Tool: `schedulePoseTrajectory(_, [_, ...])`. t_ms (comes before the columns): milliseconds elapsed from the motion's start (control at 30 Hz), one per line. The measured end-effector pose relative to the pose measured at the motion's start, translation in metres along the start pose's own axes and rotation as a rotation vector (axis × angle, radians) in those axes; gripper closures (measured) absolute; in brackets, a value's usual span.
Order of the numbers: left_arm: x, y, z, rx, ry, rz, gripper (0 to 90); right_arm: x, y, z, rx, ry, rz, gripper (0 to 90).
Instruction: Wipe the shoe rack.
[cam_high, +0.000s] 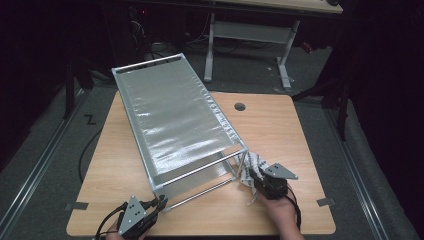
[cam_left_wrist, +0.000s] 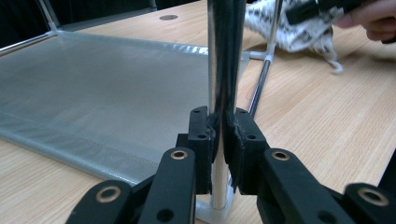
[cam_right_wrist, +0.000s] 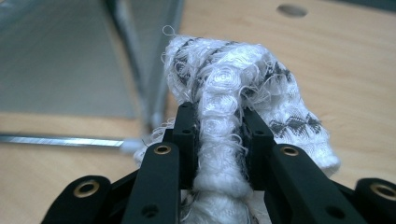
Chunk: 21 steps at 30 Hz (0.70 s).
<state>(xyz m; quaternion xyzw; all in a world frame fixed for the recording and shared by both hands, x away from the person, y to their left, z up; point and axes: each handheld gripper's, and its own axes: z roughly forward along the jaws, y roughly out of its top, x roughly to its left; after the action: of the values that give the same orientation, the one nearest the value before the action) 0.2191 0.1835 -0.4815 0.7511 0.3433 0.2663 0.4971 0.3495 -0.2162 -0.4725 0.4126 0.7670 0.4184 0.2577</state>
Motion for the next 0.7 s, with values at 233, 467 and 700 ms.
schedulePoseTrajectory(233, [-0.003, -0.005, -0.013, 0.006, 0.041, 0.001, 79.7, 0.003, 0.014, 0.008, -0.067, -0.033, -0.022, 72.6])
schedulePoseTrajectory(467, [0.0, -0.009, -0.023, 0.008, 0.079, -0.011, 79.5, 0.027, 0.027, 0.013, -0.142, 0.036, -0.078, 72.7])
schedulePoseTrajectory(700, [0.004, -0.009, -0.023, 0.018, 0.086, -0.024, 79.8, 0.036, 0.028, 0.013, -0.134, 0.102, -0.081, 75.3])
